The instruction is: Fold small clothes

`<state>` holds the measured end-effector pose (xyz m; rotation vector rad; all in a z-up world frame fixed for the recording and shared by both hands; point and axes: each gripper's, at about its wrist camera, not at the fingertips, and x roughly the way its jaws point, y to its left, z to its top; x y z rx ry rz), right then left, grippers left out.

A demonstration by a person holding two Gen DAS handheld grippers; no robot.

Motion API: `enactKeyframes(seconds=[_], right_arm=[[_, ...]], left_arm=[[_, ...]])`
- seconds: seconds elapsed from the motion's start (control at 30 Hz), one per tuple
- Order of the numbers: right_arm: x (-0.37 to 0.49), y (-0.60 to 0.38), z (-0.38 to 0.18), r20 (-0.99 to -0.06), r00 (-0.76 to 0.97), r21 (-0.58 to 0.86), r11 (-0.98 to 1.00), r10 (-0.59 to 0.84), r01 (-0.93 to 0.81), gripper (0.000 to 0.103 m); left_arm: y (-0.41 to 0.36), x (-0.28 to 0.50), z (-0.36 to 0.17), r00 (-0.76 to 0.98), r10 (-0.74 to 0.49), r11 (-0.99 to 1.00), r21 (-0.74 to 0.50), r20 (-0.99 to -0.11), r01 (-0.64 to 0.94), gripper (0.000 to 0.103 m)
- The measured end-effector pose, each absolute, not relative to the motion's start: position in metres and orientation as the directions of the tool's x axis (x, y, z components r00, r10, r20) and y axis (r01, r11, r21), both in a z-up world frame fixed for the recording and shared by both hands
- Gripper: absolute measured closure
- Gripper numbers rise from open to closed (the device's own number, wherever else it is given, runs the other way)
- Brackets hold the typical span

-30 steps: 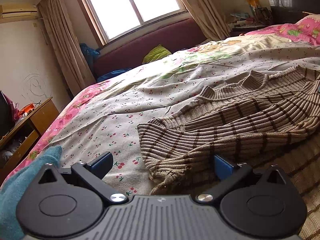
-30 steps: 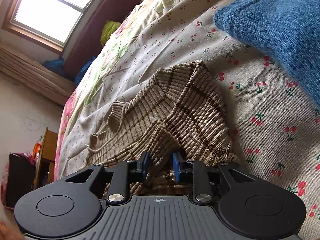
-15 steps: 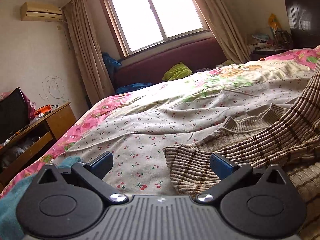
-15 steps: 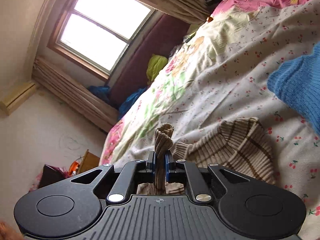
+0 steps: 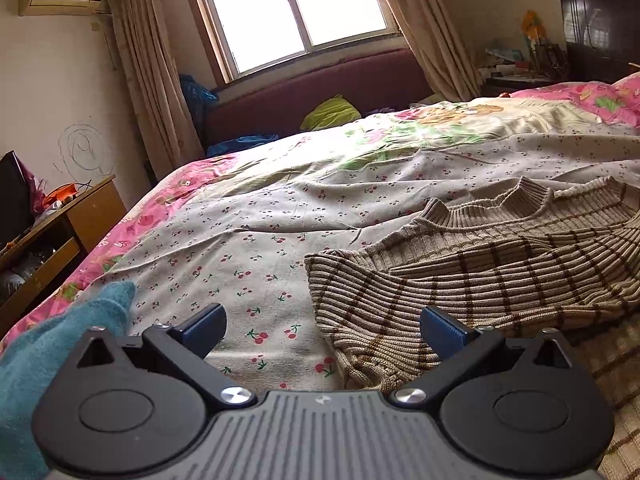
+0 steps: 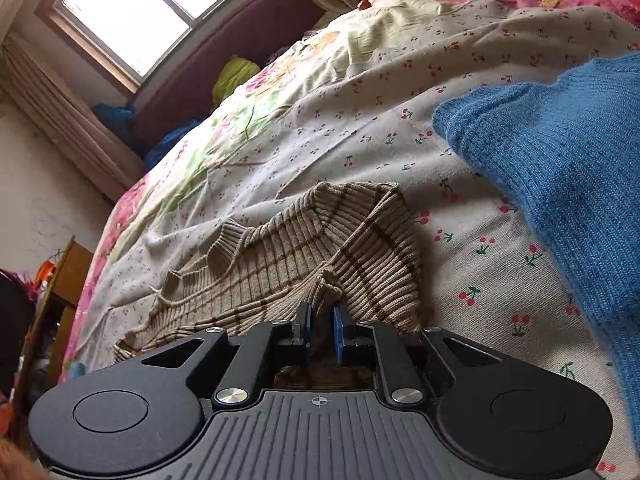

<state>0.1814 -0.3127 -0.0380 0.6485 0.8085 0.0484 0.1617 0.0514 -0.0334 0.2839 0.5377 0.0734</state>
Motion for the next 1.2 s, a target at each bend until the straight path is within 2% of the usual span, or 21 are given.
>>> enactKeyframes(seconds=[0.07, 0.17, 0.23, 0.33, 0.47, 0.6, 0.83, 1.07, 1.17, 1.2], right_arm=[[0.172, -0.317, -0.036, -0.677, 0.703, 0.51, 0.827, 0.217, 0.237, 0.089], [0.16, -0.317, -0.02, -0.642, 0.74, 0.499, 0.843, 0.202, 0.202, 0.089], [0.163, -0.3, -0.008, -0.615, 0.749, 0.467, 0.879, 0.247, 0.094, 0.089], [0.193, -0.241, -0.002, -0.639, 0.645, 0.42, 0.893, 0.419, -0.163, 0.089], [0.224, -0.167, -0.01, -0.678, 0.559, 0.271, 0.87, 0.477, -0.413, 0.088], [0.249, -0.134, -0.021, -0.724, 0.473, 0.191, 0.805, 0.503, -0.562, 0.084], [0.263, -0.121, -0.031, -0.779, 0.385, 0.145, 0.74, 0.495, -0.657, 0.083], [0.274, -0.123, -0.037, -0.783, 0.313, 0.255, 0.737, 0.537, -0.626, 0.081], [0.268, -0.122, -0.032, -0.778, 0.351, 0.243, 0.765, 0.521, -0.596, 0.096], [0.267, -0.125, -0.027, -0.768, 0.367, 0.25, 0.774, 0.524, -0.581, 0.098]], left_arm=[[0.05, 0.172, -0.049, 0.808, 0.154, 0.946, 0.321, -0.569, 0.046, 0.0], [0.054, 0.165, -0.057, 0.803, 0.143, 0.953, 0.3, -0.579, 0.047, 0.0], [0.057, 0.16, -0.051, 0.814, 0.137, 0.964, 0.266, -0.564, 0.022, 0.0], [0.061, 0.158, -0.044, 0.821, 0.13, 0.975, 0.221, -0.556, -0.005, 0.0], [0.064, 0.153, -0.037, 0.842, 0.119, 0.979, 0.202, -0.527, -0.011, 0.0], [0.069, 0.155, -0.033, 0.848, 0.092, 0.983, 0.181, -0.522, 0.004, 0.0], [0.062, 0.169, -0.04, 0.854, 0.051, 0.986, 0.163, -0.517, 0.039, 0.0], [0.059, 0.175, -0.051, 0.844, 0.053, 0.984, 0.172, -0.534, 0.047, 0.0], [0.059, 0.174, -0.053, 0.843, 0.062, 0.983, 0.177, -0.535, 0.039, 0.0], [0.059, 0.173, -0.053, 0.845, 0.064, 0.983, 0.18, -0.532, 0.039, 0.0]])
